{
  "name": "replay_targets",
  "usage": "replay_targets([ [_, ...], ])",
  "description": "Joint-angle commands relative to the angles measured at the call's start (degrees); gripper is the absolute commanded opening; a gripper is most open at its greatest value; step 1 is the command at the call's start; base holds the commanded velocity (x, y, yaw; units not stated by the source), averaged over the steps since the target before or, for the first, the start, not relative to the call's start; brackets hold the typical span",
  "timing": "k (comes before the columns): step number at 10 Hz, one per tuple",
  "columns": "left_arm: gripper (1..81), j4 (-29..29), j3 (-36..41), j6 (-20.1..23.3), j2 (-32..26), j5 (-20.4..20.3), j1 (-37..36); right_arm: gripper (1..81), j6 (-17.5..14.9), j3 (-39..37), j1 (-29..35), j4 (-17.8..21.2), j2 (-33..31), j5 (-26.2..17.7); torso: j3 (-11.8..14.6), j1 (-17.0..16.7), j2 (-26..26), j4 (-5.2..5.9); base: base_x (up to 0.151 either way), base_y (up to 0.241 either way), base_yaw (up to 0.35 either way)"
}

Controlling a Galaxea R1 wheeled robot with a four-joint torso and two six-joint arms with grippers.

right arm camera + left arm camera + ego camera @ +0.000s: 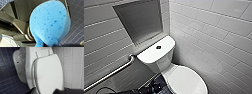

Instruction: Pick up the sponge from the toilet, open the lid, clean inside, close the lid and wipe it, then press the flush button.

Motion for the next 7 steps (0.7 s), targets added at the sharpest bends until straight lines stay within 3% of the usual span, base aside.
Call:
replay_targets([
  [1, 81.1, 15.48, 2.62, 0.57, -5.32, 4.46, 10.26, 1.0, -0.06, -1.49, -1.23, -0.61, 0.3, -5.32, 0.0, 0.0, 0.0, 0.0, 0.0, 0.0, 0.0],
  [5, 81.1, 29.93, -2.93, 0.75, -5.07, 4.46, 28.74, 1.0, -0.15, -8.44, -1.5, -1.14, 4.88, -7.08, 0.02, 0.0, 0.0, 0.0, 0.0, 0.0, 0.0],
  [7, 81.1, 40.34, -3.02, 1.19, -3.24, 3.85, 35.78, 1.0, -0.76, -8.22, -2.55, -1.23, 6.11, -7.52, 0.02, 0.0, 0.0, 0.0, 0.0, 0.0, 0.0],
])
